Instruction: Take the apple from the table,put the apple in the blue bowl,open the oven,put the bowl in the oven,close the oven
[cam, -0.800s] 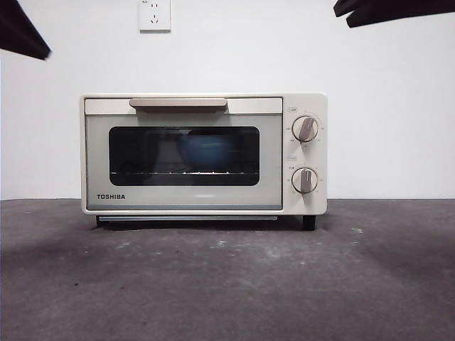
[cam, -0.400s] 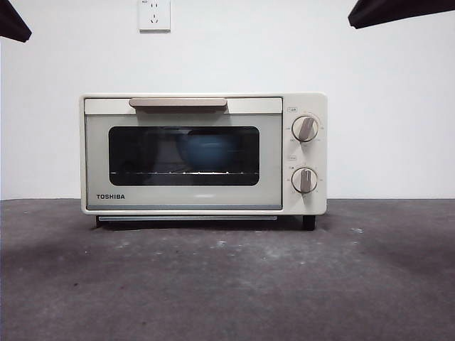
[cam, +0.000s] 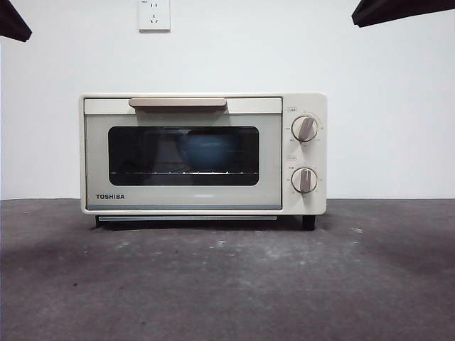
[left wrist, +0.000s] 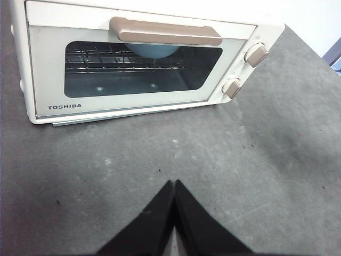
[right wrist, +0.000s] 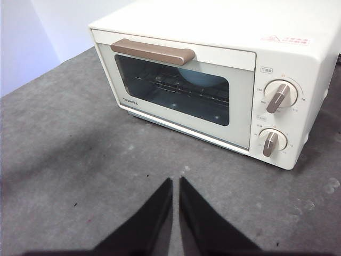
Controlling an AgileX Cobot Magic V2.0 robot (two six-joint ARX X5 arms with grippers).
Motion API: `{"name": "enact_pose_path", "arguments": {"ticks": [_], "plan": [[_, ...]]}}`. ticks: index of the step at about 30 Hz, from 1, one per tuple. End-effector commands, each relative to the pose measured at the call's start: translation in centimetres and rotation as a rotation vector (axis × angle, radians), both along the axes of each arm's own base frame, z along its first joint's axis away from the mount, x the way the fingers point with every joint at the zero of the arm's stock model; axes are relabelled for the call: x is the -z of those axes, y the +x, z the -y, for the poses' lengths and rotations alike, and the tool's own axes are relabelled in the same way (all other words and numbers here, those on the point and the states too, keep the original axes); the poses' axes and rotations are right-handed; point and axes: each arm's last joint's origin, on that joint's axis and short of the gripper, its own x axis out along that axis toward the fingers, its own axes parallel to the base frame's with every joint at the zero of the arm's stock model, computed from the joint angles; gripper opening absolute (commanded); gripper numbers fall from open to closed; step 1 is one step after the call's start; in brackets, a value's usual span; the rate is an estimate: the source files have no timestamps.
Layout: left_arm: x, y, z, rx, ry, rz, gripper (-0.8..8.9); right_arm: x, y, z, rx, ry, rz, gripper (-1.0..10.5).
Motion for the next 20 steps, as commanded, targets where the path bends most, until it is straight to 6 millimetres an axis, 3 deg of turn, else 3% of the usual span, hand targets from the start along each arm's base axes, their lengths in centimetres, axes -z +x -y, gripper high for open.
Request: {"name": "enact_pose_path", "arguments": {"ticks": [1, 5, 13, 20], "plan": [[-0.5, 0.0, 0.1, 0.003, -0.002, 0.025, 0.07, -0.2, 0.0, -0.2, -0.009, 0.003, 0.017, 0.0], [-0.7, 0.1, 0.0, 0.032, 0.07, 0.092, 0.08, -0.2, 0.0, -0.2, -0.009, 0.003, 0.017, 0.0], [-2.0, -0.5, -2.5, -0.24, 0.217, 0.386, 0.08, -0.2, 0.0, -0.2, -0.008, 0.003, 0.017, 0.0], [1.1, -2.6, -4.5, -0.489, 0.274, 0.558, 0.08, -0.2, 0.0, -0.2, -0.009, 0.003, 0.017, 0.0]]}}
